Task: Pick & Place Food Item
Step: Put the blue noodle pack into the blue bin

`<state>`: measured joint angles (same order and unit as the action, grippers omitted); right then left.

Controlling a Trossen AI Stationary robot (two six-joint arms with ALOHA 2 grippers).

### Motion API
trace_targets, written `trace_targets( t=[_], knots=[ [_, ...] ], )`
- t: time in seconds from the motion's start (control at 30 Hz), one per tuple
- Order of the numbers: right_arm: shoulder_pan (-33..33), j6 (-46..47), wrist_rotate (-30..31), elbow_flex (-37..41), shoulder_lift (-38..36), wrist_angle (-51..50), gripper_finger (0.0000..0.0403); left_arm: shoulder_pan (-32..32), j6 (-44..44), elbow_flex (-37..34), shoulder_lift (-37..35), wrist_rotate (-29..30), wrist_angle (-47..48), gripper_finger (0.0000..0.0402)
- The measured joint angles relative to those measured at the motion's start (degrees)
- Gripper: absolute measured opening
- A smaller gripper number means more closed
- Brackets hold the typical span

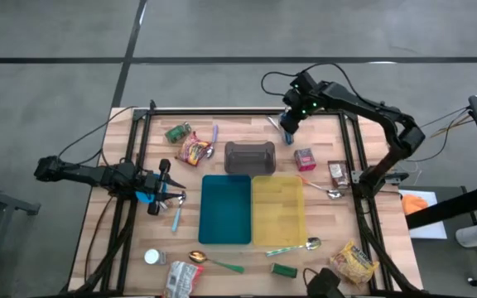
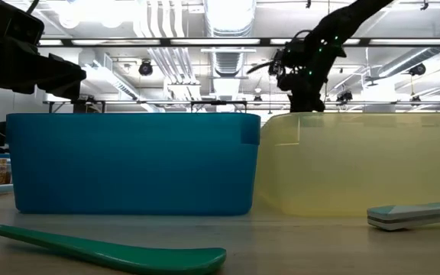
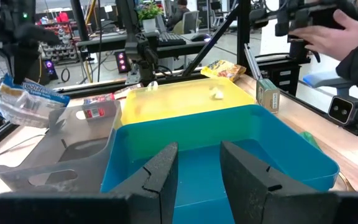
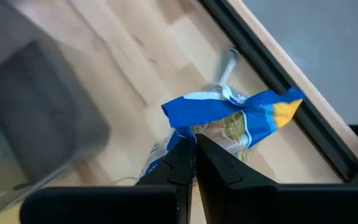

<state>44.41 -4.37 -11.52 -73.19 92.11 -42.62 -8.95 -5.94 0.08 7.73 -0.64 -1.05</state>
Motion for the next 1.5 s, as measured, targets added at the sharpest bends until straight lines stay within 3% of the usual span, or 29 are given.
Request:
trace_targets(
  t=[0.37,0.53,0.93,1.5],
  knots=[
    [0.0,3.3,-13.6,9.2,-11.4,14.0,0.0012,0.0,0.0,0.0,0.0,0.0,0.0,0.0119],
    [0.0,8.5,-19.9,16.6,-17.5,26.4,0.0012,0.0,0.0,0.0,0.0,0.0,0.0,0.012],
    [-3.1,21.0,-27.1,32.6,-27.2,57.7,0.0012,0.0,0.2,0.0,0.0,0.0,0.0,0.012],
    [-18.5,20.7,-27.5,35.2,-31.0,59.3,0.0012,0.0,0.1,0.0,0.0,0.0,0.0,0.012]
  ],
)
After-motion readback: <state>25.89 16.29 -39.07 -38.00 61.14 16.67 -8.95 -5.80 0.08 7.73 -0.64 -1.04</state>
